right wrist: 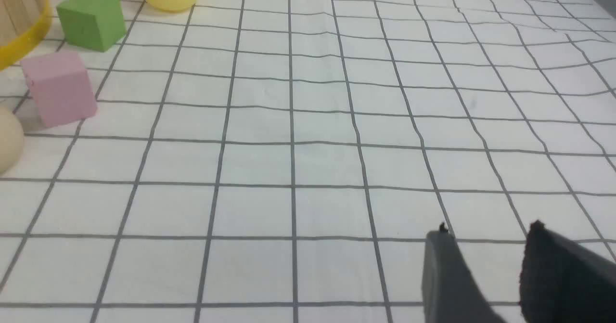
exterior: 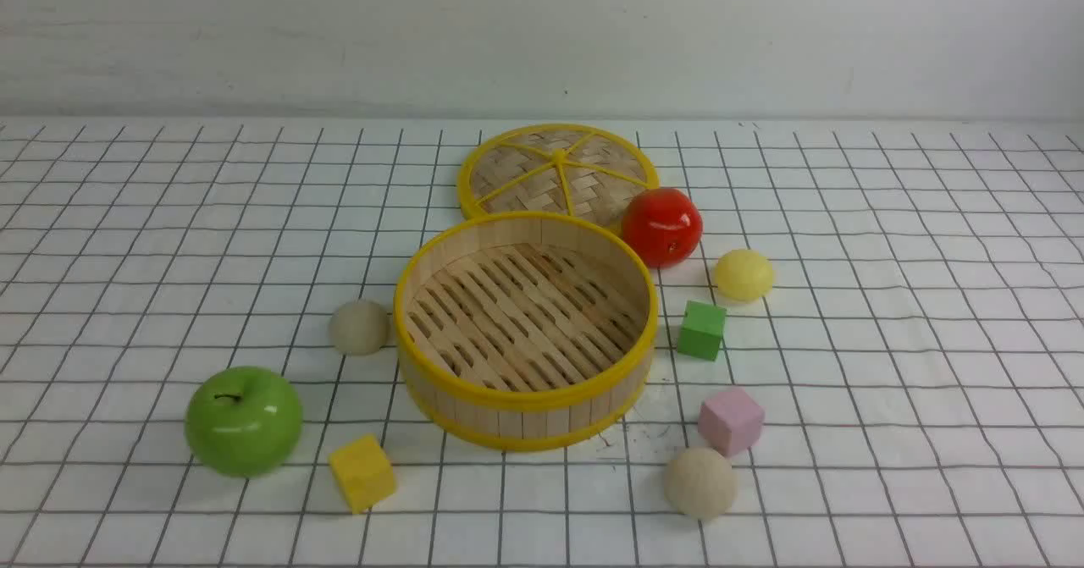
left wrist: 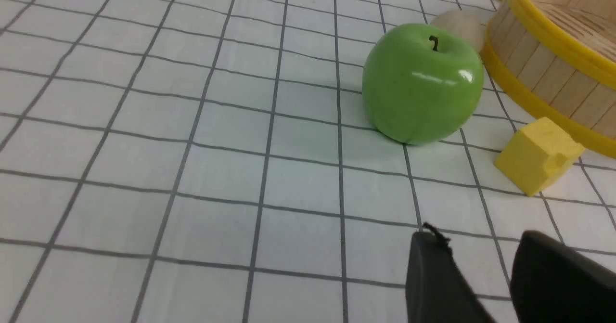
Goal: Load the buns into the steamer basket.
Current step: Use the left arm to grab a steamed stuffed bun
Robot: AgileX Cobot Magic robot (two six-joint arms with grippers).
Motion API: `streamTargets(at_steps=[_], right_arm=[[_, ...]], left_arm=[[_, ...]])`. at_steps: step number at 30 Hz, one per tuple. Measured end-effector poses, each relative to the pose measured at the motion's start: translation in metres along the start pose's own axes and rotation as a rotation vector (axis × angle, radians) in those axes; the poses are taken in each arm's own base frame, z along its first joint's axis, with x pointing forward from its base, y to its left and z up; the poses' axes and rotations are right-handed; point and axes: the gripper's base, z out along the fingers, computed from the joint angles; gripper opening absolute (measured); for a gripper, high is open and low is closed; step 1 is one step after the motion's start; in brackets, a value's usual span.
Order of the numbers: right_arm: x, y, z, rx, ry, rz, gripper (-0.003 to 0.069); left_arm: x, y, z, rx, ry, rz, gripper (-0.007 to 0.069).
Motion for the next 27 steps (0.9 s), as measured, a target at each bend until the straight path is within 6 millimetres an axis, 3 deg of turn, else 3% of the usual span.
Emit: streamTargets(at_steps=[27], right_arm=[[0.0000, 0.0000, 0.0000, 0.000, 0.000, 0.000, 0.0239]], left_arm=[[-0.0037, 0.0032, -0.0001, -0.037, -0.039, 0.116, 0.0238]])
